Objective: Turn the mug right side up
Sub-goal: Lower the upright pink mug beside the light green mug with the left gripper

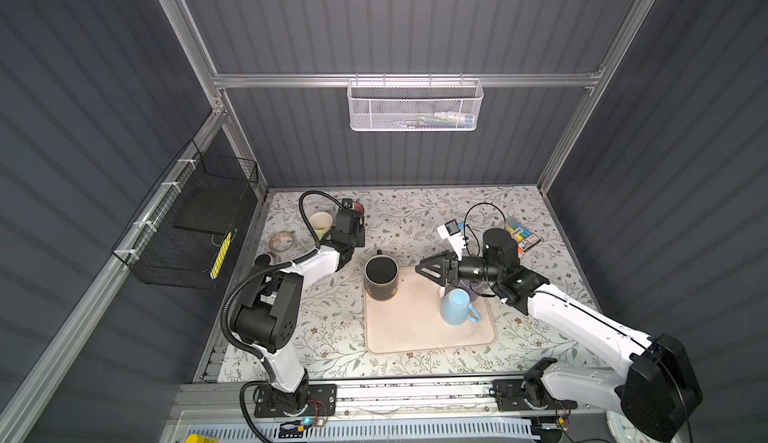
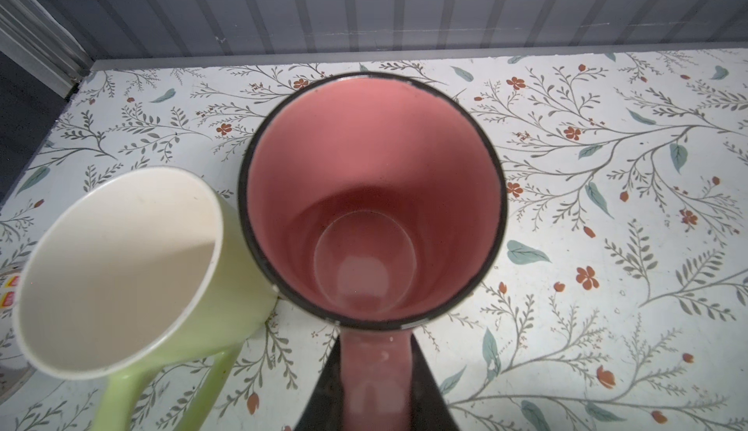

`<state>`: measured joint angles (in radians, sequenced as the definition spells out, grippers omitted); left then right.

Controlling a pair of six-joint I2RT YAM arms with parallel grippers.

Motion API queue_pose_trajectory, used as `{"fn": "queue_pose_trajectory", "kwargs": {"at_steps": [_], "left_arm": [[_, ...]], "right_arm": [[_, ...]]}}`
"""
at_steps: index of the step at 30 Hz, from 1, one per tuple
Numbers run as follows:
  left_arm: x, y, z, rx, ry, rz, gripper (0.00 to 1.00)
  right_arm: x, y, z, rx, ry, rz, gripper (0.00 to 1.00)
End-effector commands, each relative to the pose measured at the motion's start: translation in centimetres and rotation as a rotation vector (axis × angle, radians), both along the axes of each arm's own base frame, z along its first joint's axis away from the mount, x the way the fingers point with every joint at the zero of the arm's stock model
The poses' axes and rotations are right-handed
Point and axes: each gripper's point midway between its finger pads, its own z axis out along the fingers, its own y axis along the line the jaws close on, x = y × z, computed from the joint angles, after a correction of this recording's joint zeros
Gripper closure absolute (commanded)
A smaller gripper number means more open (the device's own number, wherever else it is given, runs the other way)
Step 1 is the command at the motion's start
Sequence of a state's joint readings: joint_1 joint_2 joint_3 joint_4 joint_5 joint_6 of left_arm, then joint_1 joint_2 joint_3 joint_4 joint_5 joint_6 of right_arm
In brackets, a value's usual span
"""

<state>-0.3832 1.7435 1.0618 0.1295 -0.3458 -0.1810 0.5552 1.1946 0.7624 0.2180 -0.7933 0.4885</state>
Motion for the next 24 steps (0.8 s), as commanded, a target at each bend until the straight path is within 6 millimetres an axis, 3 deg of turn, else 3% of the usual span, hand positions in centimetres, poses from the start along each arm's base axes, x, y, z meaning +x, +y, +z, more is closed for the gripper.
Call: {"fn": "queue_pose_trajectory", "kwargs": {"at_steps": [1, 13, 24], "left_arm": [[1.6, 0.1, 2.7, -0.021, -0.118, -0.001, 1.0], [1.6, 0.6, 0.8, -0.015, -0.076, -0.001, 1.0], [1.1, 0.6, 0.4, -0.035, -0.06, -0.002, 1.0]], "right_arm": [[-0.1, 0.1, -0.4, 0.001, -0.019, 0.013, 0.44], [-0.1, 0.2, -0.5, -0.002, -0.02, 0.015, 0.44], [-0.1, 0.2, -0.4, -0.001, -0.022, 0.015, 0.44]]}}
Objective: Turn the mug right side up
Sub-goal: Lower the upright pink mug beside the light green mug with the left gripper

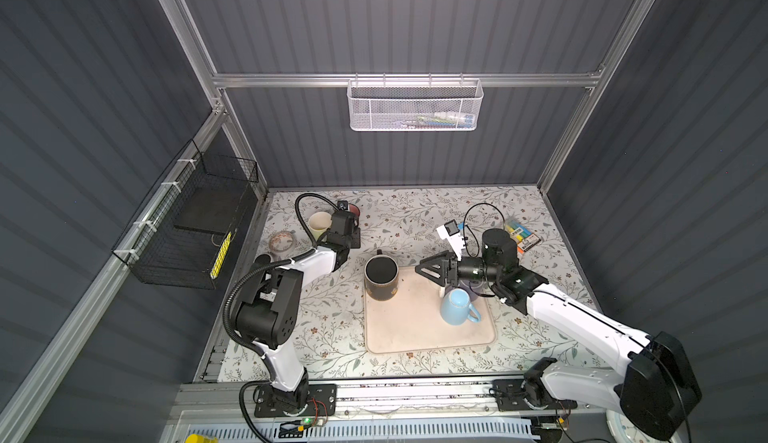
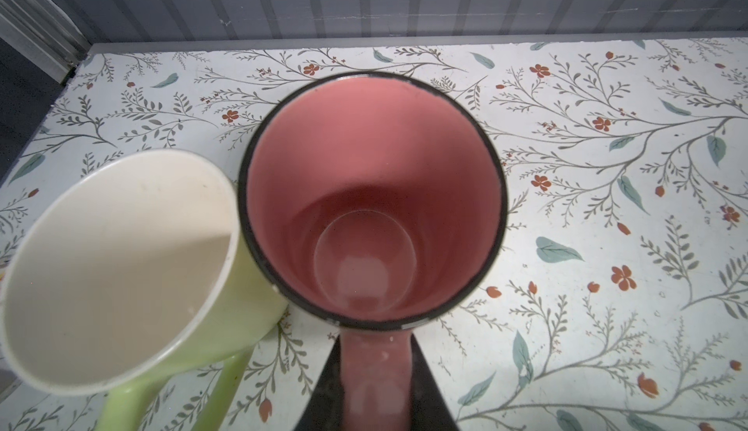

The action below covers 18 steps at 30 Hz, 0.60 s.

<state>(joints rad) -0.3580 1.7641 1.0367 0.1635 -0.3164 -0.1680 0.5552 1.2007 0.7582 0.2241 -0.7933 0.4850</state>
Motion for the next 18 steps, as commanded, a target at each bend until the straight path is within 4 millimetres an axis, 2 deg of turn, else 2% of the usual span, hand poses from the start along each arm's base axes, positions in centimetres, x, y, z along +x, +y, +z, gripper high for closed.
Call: {"fn": "queue_pose_trajectory", "kwargs": {"at_steps": [1, 8, 13, 18], "left_arm": [[0.9, -0.1, 1.7, -0.035, -0.071, 0.007, 1.0], [0.2, -0.2, 1.3, -0.05, -0.053, 0.001, 0.98], [-0.3, -0.3, 1.1, -0.056, -0.04, -0.011, 0.8], [-0.6, 0.0, 1.5, -0.056, -0.039, -0.006, 0.69]], "right_arm": [[-0.1, 0.1, -0.2, 0.001, -0.022, 0.013, 0.44], [-0.3, 0.1, 0.0, 0.006, -0.022, 0.017, 0.44], [-0.3, 0.1, 0.0, 0.005, -0.022, 0.02, 0.44], [-0.5, 0.0, 0.3, 0.007, -0.026, 0.023, 0.44]]}}
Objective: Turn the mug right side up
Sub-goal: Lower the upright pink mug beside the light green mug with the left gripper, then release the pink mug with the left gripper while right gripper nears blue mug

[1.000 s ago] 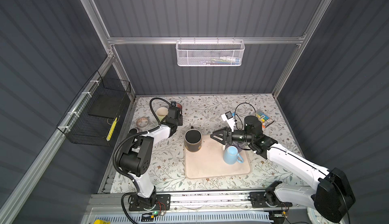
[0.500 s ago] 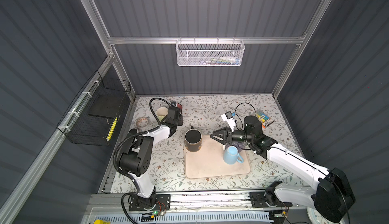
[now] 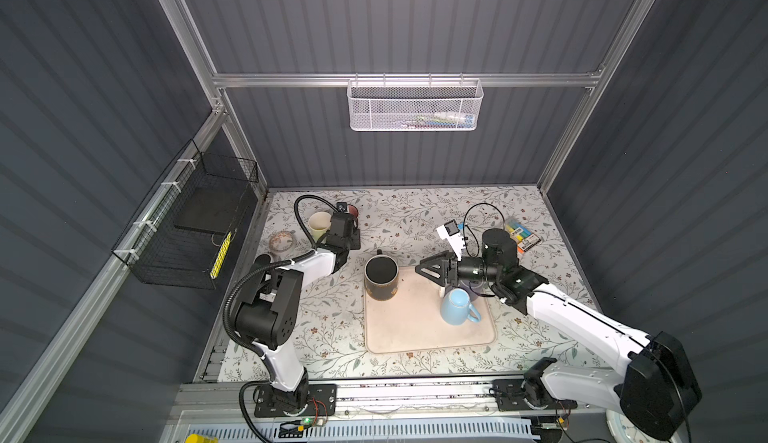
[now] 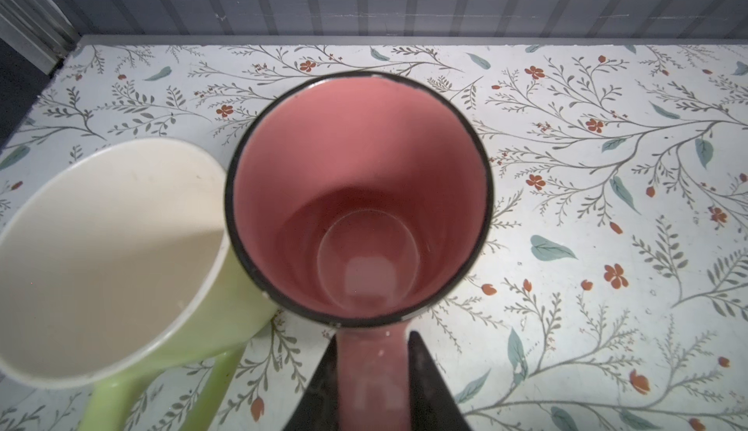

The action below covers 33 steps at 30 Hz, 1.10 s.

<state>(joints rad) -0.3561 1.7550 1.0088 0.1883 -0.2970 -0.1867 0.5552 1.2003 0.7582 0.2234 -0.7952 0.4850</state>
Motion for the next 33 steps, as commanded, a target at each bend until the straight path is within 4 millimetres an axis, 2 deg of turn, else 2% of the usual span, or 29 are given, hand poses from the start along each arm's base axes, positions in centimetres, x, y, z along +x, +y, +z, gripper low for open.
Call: {"fn": "queue_pose_trajectory", "kwargs": {"at_steps": [1, 10, 14, 23, 25, 26, 27, 33], "left_arm": [[-0.3, 0.1, 1.9, -0.029, -0.04, -0.002, 0.68], [-0.9, 0.6, 2.9, -0.023, -0.047, 0.01, 0.54], [-1.3, 0.8, 4.4, -0.032, -0.068, 0.014, 0.5], [-2.8, 1.7, 8.6, -0.088, -0.093, 0.071, 0.44], [-3.4, 1.7, 9.5, -0.117, -0.106, 0.075, 0.16], [-3.8, 1.7, 10.0, -0.134, -0.111, 0.07, 0.07], [-4.1, 1.6, 10.4, -0.152, -0.116, 0.066, 0.03], [-6.5, 0.6, 11.7, -0.274, -0.118, 0.018, 0.0]], "right_arm": [[-0.5, 0.0, 0.3, 0.006, -0.028, 0.022, 0.44], [0.0, -0.4, -0.4, -0.053, -0.02, -0.02, 0.43], [0.7, -0.8, -1.2, -0.104, 0.0, -0.064, 0.42], [1.9, -2.4, -1.1, -0.196, 0.048, -0.198, 0.42], [1.9, -2.9, -1.0, -0.224, 0.052, -0.218, 0.42], [1.8, -3.2, -1.0, -0.238, 0.055, -0.226, 0.42], [1.6, -3.5, -0.9, -0.253, 0.053, -0.231, 0.42], [0.1, -5.1, -0.2, -0.276, 0.031, -0.256, 0.41]]}}
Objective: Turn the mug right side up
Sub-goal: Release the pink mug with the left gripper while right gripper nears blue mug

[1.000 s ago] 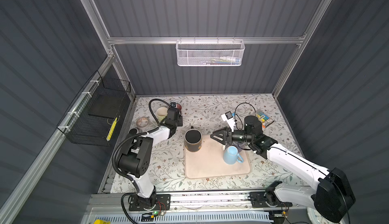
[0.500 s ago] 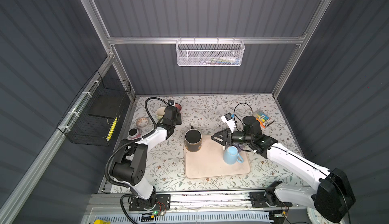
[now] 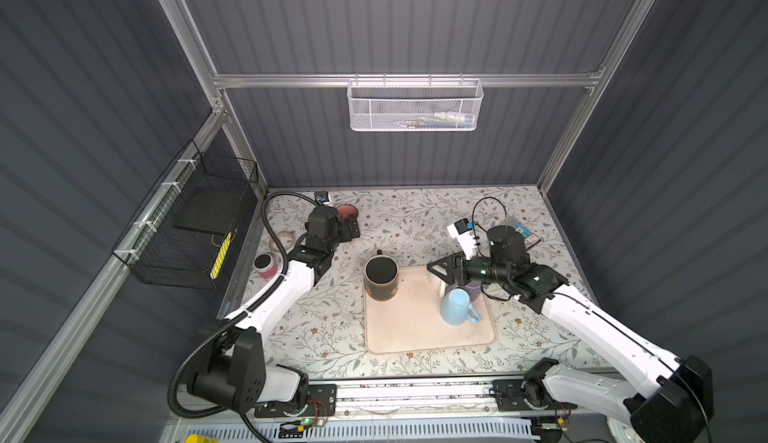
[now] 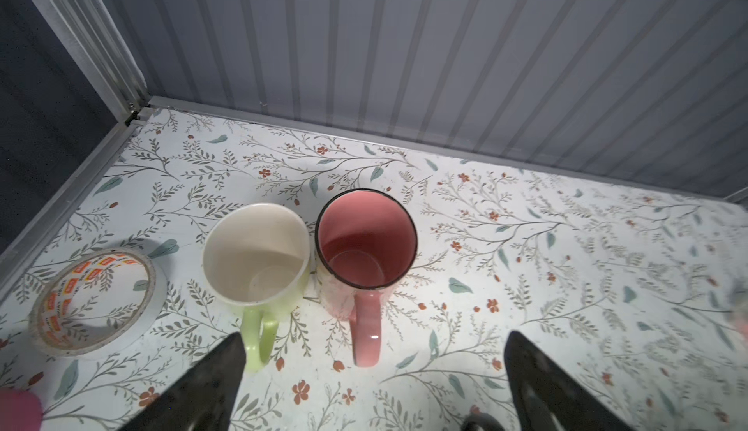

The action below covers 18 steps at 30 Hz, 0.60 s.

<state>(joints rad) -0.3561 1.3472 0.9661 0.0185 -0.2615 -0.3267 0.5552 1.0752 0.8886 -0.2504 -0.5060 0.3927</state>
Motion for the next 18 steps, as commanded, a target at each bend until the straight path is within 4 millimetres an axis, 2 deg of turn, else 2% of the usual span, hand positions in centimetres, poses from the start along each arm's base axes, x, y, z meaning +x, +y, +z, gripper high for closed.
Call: {"fn": "queue_pose_trajectory", "kwargs": {"at_steps": [1, 6, 12, 18], "left_arm": [[-1.8, -0.9, -0.7, -0.082, 0.044, -0.044, 0.0], [-4.0, -2.7, -0.5, -0.108, 0.055, -0.113, 0.0], [-6.5, -4.2, 0.1, -0.116, 0.047, -0.18, 0.0], [-8.3, -4.3, -0.2, -0.1, 0.036, -0.193, 0.0]], "right_arm": [[-0.8, -1.1, 0.0, -0.037, -0.001, -0.026, 0.41], [-2.0, -2.6, -0.9, -0.054, 0.033, -0.072, 0.38], [-3.7, -5.0, -4.1, -0.111, 0.078, -0.147, 0.34], [-4.1, -6.9, -7.2, -0.134, 0.123, -0.25, 0.32]]}}
